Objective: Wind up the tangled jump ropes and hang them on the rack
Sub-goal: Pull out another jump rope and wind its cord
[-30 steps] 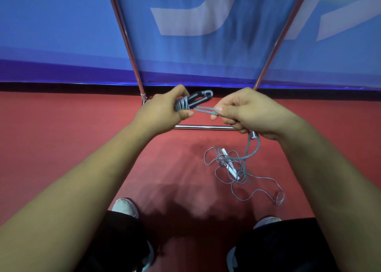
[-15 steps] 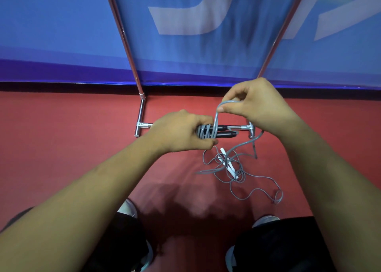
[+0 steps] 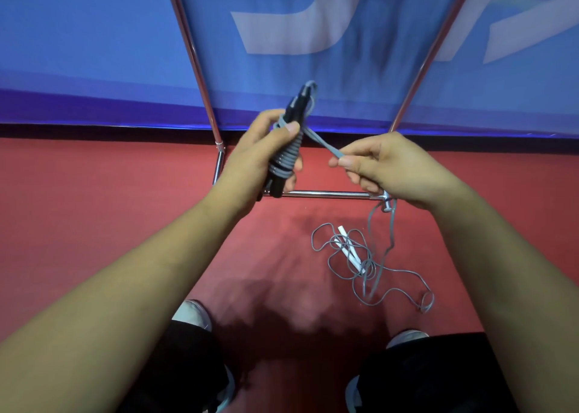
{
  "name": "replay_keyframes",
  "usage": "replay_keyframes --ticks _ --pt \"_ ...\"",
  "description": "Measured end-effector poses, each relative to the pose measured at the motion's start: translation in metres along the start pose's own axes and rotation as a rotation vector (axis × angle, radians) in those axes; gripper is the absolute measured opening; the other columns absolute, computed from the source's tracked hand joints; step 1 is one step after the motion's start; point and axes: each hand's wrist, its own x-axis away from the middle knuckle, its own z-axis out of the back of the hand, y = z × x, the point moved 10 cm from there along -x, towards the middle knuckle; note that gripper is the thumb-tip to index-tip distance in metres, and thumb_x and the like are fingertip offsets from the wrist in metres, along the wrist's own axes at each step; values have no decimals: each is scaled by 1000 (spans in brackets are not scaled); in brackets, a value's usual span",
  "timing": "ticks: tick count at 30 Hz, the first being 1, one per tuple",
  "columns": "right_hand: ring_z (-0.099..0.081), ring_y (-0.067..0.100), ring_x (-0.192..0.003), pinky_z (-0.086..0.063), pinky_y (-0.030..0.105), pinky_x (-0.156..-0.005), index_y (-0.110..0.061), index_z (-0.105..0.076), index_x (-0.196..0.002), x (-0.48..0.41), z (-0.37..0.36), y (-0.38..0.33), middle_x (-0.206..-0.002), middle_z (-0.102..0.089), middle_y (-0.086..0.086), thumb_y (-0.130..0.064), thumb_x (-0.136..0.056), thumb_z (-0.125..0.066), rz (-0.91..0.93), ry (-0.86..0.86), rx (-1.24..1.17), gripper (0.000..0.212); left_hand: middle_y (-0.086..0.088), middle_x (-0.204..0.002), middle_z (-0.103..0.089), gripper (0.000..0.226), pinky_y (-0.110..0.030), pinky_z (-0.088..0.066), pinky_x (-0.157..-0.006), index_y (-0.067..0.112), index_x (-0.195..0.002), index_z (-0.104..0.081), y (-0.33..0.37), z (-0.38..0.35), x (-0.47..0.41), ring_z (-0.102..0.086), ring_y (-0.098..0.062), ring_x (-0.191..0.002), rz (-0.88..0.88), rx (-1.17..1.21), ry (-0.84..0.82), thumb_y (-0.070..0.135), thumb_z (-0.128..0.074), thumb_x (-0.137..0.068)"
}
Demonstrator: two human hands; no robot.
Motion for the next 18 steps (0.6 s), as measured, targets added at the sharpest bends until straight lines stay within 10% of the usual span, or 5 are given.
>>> replay_keyframes --ticks 3,11,18 --pt "-37 11 -47 -31 22 -45 -11 -73 -101 1 -2 2 -60 -56 -4 -14 -97 -62 -33 -16 -9 12 -17 -71 -58 35 -26 -41 -48 32 -133 -57 1 13 -2 -52 -24 -48 24 4 69 30 -59 -98" --pt "-50 8 -46 -41 17 -44 -8 -72 -89 6 0 10 -66 -70 5 -10 -84 -77 -168 16 -30 7 -3 -71 -67 28 -42 -51 -62 19 -117 -64 2 42 -6 -62 -26 -63 48 -262 251 25 -72 -91" --pt "-40 2 -38 -29 10 -36 -5 -74 -85 13 -20 -30 -61 -65 7 -10 -85 -76 -27 -44 90 6 6 -99 -69 36 -34 -46 -68 39 -118 -54 -7 30 -4 -61 -26 -81 25 -1292 108 49 -68 -86"
